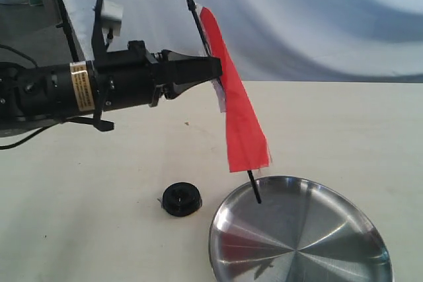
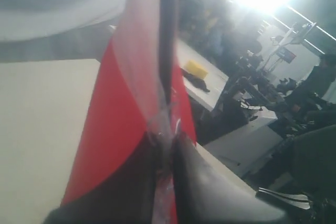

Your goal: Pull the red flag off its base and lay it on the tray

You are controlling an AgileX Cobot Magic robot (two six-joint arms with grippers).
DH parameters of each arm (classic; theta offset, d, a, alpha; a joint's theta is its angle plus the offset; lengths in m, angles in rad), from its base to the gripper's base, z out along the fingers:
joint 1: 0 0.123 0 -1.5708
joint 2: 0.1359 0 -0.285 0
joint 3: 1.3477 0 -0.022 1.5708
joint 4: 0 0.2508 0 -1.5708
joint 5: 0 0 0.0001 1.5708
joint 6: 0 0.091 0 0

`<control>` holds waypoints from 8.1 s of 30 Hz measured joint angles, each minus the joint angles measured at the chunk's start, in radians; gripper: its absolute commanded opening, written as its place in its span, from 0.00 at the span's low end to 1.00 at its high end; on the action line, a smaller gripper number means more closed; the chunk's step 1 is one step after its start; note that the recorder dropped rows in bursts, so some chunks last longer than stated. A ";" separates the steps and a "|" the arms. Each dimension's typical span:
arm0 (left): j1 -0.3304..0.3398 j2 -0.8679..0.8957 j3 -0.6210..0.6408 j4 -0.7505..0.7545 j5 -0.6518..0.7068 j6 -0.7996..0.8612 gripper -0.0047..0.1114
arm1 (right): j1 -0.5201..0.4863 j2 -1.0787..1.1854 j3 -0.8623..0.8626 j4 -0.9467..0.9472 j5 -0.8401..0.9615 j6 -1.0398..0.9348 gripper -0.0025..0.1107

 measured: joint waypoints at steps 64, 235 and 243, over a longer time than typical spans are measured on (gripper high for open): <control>-0.304 0.149 -0.258 0.223 -0.168 -0.402 0.04 | 0.000 0.000 0.000 0.000 0.000 0.000 0.02; -0.304 -1.146 0.572 -0.742 0.832 0.465 0.04 | 0.000 0.000 0.000 0.000 0.000 0.000 0.02; -0.304 -1.146 0.572 -0.975 1.166 0.933 0.04 | 0.000 0.000 0.000 0.000 0.000 0.000 0.02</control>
